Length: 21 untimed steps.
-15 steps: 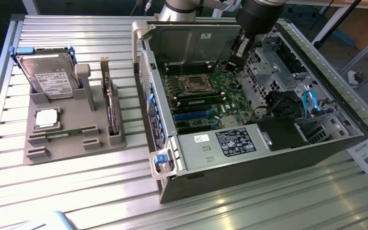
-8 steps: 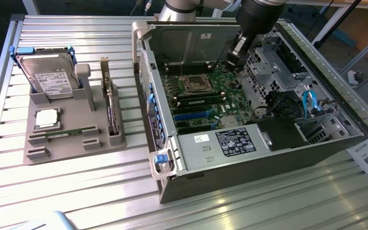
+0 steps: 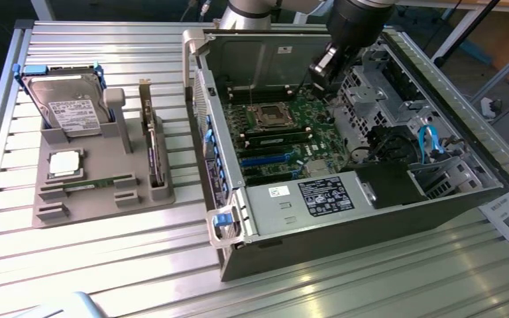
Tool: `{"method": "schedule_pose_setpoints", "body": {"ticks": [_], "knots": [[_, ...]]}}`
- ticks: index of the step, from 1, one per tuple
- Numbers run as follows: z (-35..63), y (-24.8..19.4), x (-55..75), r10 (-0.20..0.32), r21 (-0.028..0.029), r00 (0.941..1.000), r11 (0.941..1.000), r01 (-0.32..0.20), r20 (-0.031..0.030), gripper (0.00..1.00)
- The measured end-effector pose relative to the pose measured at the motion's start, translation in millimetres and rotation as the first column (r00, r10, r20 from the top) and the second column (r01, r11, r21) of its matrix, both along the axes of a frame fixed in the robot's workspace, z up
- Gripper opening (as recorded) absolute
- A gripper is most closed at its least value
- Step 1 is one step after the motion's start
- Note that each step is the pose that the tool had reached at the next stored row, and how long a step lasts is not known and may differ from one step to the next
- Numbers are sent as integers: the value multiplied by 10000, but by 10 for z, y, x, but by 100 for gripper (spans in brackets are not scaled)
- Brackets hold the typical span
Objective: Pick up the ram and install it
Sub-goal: 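Press down the ram until it locks into place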
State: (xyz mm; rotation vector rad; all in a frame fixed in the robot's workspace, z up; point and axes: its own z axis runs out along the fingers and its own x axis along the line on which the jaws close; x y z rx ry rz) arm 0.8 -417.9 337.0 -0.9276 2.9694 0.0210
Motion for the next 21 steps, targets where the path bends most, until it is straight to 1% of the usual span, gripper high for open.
{"method": "schedule_pose_setpoints", "body": {"ticks": [3, 5, 7, 10, 12, 13, 15, 16, 17, 18, 19, 21], "knots": [[0, 0, 0, -594, 0, 9982, 9982, 594, 0, 10], [0, 0, 0, -947, 0, 9955, 9955, 947, 0, 10], [-1, 0, 0, -1315, 0, 9913, 9913, 1315, 0, 10], [-1, 0, 0, -1922, 0, 9813, 9813, 1922, 0, 10], [-1, 0, 0, -2300, 0, 9732, 9732, 2300, 0, 10], [-1, 0, 0, -2596, 1, 9657, 9657, 2596, 1, 10], [-1, 0, 0, -3246, 1, 9458, 9458, 3246, 4, 10], [-1, 0, 0, -3361, 1, 9418, 9418, 3361, 4, 10], [-2, 0, 0, -3615, 2, 9324, 9324, 3615, 5, 10], [-2, 0, 0, -3788, 2, 9255, 9255, 3788, 5, 10], [-2, 0, 0, -4004, 4, 9163, 9163, 4004, 9, 10], [-2, 0, 0, -4351, 7, 9004, 9004, 4351, 16, 10]]}}
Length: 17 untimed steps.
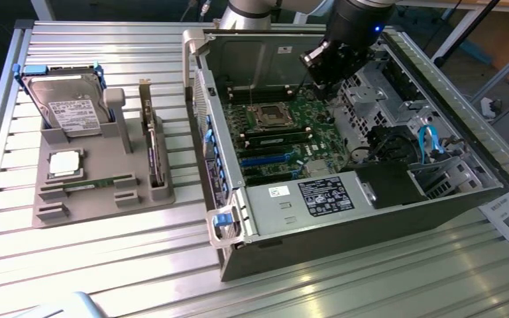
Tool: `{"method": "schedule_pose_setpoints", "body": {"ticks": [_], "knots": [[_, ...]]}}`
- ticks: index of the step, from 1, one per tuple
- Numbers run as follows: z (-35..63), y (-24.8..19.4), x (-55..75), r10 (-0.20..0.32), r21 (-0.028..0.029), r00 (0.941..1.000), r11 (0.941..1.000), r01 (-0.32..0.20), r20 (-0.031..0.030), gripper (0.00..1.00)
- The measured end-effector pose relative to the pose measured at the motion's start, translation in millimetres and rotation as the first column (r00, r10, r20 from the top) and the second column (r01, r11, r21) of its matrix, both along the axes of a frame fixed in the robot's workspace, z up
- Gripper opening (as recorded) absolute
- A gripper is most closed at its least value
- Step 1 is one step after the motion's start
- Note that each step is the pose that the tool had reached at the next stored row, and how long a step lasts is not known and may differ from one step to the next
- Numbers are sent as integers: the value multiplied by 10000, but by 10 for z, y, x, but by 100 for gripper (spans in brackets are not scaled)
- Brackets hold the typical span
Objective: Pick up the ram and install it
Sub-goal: 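Press down the ram until it locks into place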
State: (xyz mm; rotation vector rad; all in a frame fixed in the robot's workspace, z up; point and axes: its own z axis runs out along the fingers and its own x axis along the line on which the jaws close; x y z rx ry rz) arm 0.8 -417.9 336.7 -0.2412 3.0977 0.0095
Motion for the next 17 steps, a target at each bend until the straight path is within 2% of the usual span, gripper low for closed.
{"method": "schedule_pose_setpoints", "body": {"ticks": [3, 6, 13, 17], "knots": [[-1, 0, 0, -587, 0, 9983, 9983, 587, 12, 10], [-1, 0, 0, -1150, 2, 9934, 9934, 1150, 29, 10], [-2, 1, -5, -1169, 1, 9931, 9931, 1169, 30, 10], [-5, 1, -93, -1167, 0, 9932, 9932, 1167, 26, 10]]}}
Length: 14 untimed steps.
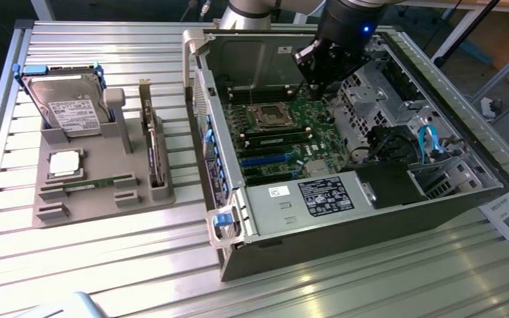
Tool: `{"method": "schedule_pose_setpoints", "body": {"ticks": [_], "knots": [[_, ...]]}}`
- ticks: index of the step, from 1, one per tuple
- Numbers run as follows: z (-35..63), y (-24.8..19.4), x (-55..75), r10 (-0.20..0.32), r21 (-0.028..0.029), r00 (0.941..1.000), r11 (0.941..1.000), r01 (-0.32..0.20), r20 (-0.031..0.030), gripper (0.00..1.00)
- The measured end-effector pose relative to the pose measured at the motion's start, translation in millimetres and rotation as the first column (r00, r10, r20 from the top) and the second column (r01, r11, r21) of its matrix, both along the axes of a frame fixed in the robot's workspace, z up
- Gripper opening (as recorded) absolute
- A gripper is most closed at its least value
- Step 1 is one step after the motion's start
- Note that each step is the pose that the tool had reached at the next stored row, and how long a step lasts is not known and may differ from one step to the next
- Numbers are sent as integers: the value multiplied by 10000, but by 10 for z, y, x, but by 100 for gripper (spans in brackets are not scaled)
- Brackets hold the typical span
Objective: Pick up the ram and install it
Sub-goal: 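Press down the ram until it locks into place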
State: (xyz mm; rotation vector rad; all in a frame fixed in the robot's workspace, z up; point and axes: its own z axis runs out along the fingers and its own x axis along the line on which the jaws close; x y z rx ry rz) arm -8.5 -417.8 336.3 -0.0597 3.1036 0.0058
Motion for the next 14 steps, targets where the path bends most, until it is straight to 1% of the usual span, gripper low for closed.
{"method": "schedule_pose_setpoints", "body": {"ticks": [7, 9, 10, 11, 13, 14], "knots": [[-3, 2, -195, 0, 2, 10000, 10000, 0, -6, 10], [-3, 3, -216, -1, 2, 10000, 10000, 1, -19, 10], [-3, 3, -216, 1, 0, 10000, 10000, -1, -49, 10], [-3, 3, -216, 0, 1, 10000, 10000, 0, -97, 10], [-3, 3, -216, 0, 1, 9998, 10000, 0, -219, 10], [-4, 3, -216, 0, 2, 9996, 10000, 0, -294, 10]]}}
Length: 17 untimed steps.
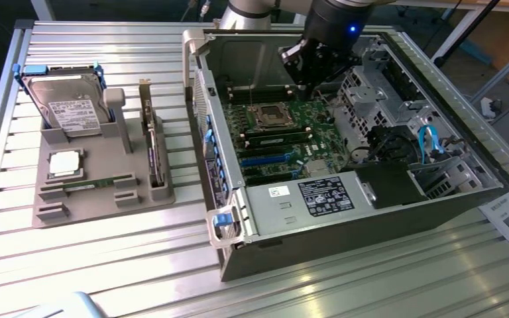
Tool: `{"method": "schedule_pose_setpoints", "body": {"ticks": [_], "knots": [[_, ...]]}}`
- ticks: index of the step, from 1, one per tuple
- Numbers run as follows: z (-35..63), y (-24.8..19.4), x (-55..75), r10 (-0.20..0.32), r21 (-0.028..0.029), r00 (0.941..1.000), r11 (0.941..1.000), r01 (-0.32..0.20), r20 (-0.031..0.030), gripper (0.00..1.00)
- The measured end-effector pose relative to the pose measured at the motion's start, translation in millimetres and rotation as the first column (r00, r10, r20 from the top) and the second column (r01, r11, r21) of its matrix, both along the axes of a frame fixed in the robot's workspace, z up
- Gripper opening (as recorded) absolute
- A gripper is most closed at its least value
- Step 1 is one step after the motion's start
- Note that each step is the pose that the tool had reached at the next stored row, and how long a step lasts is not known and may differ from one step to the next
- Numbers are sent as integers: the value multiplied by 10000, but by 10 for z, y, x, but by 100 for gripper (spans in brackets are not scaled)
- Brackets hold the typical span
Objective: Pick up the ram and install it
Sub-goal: 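Press down the ram until it locks into place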
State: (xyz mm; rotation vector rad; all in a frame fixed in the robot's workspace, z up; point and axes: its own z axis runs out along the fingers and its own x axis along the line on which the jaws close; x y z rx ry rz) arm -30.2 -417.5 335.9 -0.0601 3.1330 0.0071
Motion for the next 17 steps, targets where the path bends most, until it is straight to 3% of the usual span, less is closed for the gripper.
{"method": "schedule_pose_setpoints", "body": {"ticks": [1, 2, 17], "knots": [[1, 0, -1, 0, -2, 10000, 10000, 0, -72, 10], [1, 0, -1, -2, -2, 10000, 10000, 2, -78, 10], [-11, 26, 0, 0, 0, 10000, 10000, 0, -79, 10]]}}
